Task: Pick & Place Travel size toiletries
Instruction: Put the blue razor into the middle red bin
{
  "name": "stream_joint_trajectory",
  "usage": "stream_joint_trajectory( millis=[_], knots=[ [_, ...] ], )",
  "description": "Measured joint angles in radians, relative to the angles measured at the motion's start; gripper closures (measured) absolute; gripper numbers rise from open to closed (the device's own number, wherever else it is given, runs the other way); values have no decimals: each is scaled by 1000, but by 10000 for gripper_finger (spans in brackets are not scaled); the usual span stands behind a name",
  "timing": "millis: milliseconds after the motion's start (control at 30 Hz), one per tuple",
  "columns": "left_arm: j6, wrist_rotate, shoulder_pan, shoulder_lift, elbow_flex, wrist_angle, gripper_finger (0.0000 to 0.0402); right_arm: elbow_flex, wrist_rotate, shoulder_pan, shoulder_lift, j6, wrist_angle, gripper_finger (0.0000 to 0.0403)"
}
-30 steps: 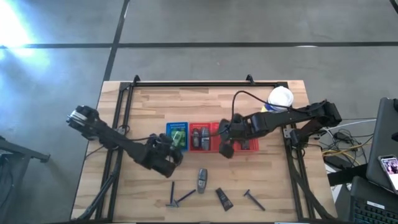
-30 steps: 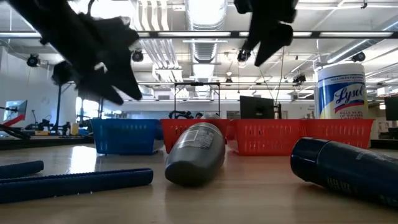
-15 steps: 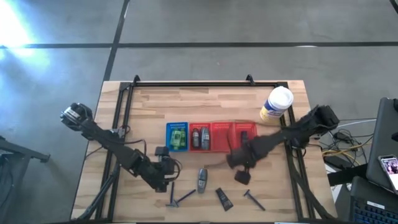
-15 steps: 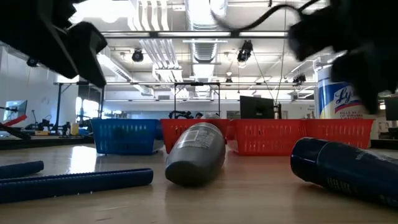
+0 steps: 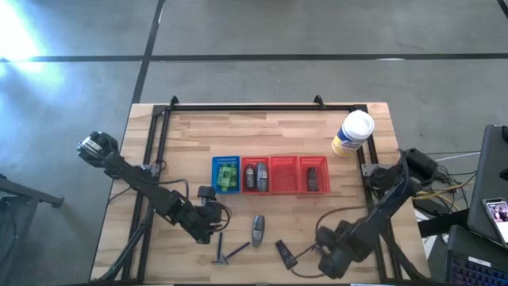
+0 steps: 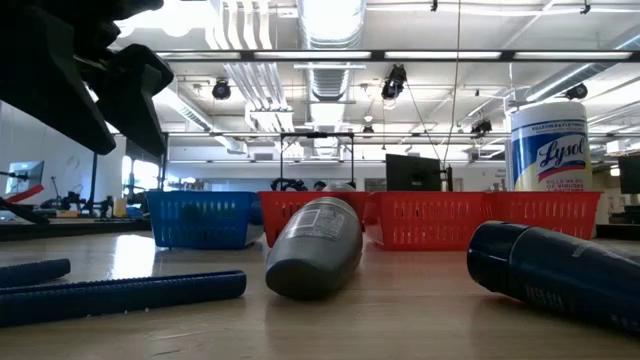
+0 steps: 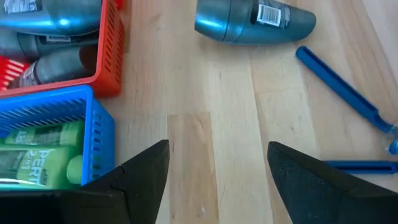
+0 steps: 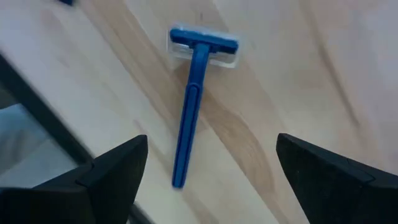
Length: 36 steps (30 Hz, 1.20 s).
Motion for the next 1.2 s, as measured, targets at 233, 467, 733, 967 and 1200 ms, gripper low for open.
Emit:
stream_joint_trajectory(
  millis=[233,467,733,967,1200],
  knots=[
    [5,1,1,0,0,0,126,63,40,73,140,29,-27,81],
    [12,1,1,0,0,-1,126,112,50,65,212,56,-38,138],
    [32,1,1,0,0,-2,126,104,75,21,202,40,-37,277],
    [33,1,1,0,0,-2,126,98,213,-27,114,31,-134,377],
    [33,-19,1,0,0,-2,126,73,357,-214,-122,59,-198,373]
  ],
)
